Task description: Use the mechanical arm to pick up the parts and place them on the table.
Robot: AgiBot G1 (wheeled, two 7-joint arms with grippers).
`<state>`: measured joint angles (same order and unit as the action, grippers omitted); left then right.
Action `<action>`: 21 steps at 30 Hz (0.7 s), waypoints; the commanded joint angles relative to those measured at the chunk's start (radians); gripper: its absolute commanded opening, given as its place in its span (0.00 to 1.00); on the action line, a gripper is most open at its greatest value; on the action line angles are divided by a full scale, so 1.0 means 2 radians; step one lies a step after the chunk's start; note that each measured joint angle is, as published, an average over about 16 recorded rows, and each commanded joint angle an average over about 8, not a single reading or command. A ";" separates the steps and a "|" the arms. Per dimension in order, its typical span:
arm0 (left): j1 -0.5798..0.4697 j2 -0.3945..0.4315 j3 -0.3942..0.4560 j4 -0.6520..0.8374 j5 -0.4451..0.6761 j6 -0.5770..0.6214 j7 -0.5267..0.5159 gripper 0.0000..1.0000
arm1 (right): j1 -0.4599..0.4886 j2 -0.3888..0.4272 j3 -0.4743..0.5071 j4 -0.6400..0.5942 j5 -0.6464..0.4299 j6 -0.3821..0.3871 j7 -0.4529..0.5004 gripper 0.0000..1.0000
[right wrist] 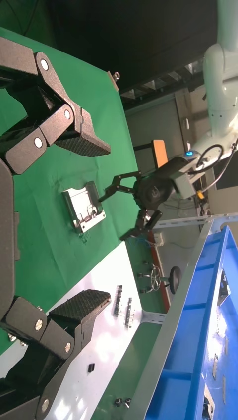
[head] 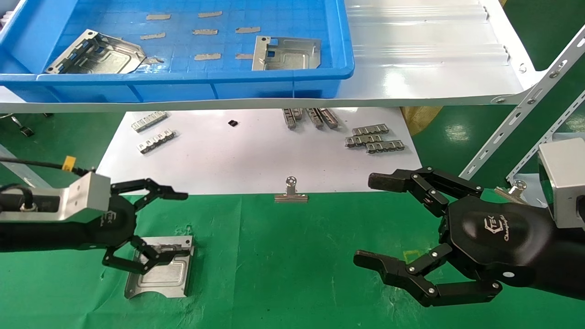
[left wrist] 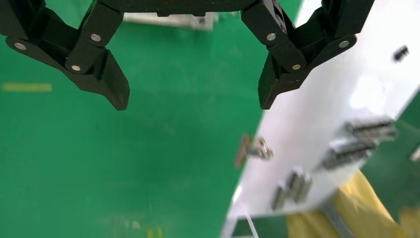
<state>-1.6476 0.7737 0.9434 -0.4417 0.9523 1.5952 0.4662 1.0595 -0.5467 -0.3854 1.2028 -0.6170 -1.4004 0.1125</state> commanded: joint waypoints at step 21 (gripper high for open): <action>0.112 -0.032 -0.130 -0.164 -0.044 -0.019 -0.128 1.00 | 0.000 0.000 0.000 0.000 0.000 0.000 0.000 1.00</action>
<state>-1.4234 0.7101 0.6841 -0.7704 0.8648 1.5565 0.2111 1.0595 -0.5467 -0.3854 1.2028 -0.6170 -1.4004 0.1125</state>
